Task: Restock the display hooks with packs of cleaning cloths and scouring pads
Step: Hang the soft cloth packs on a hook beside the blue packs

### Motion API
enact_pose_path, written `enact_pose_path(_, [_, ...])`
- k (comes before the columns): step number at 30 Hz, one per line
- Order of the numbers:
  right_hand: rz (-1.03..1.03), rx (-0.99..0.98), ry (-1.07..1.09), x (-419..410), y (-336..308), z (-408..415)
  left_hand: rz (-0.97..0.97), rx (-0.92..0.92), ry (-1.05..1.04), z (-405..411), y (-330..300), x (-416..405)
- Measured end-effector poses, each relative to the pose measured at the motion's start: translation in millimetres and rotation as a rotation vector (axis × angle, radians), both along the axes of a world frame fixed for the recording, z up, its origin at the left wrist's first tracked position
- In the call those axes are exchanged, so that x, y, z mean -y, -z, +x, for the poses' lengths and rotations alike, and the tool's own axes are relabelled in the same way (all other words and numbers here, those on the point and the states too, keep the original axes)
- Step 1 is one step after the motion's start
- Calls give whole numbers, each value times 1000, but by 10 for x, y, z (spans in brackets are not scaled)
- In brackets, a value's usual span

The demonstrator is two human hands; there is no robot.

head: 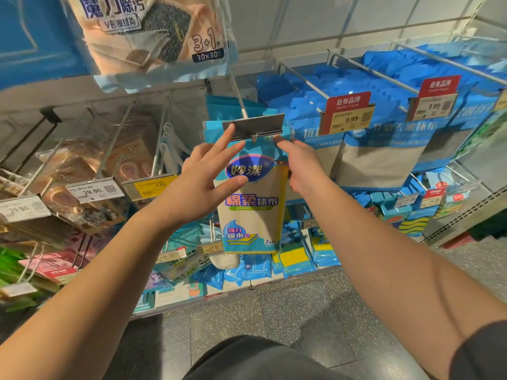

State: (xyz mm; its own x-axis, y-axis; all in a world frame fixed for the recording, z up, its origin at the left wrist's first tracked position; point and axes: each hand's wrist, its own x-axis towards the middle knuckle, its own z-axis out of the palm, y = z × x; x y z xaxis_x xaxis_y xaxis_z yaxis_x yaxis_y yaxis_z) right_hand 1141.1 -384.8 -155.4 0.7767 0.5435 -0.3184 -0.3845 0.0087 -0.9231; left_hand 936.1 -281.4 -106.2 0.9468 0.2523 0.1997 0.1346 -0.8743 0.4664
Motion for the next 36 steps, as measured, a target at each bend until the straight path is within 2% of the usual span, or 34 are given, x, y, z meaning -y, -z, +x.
enact_pose_path(8, [-36,33,34,11,114,-14,-2,58,26,5,67,-50])
enact_pose_path(14, [-137,399,112,60,239,-76,82,94,-32,-60,517,-23])
enact_pose_path(16, [-165,440,145,224,423,-187,11,72,-139,-85,805,2])
enact_pose_path(20, [-314,320,64,481,1129,-471,-333,-125,-496,-64,1293,-1])
enact_pose_path(23, [-477,243,-52,451,1447,-566,-494,-261,-570,56,1493,-5])
enact_pose_path(27, [-586,293,-57,187,1447,-470,-558,-234,-597,244,1616,-100])
enact_pose_path(36, [-657,256,2,-597,1417,-209,-515,-208,-724,736,1814,-676])
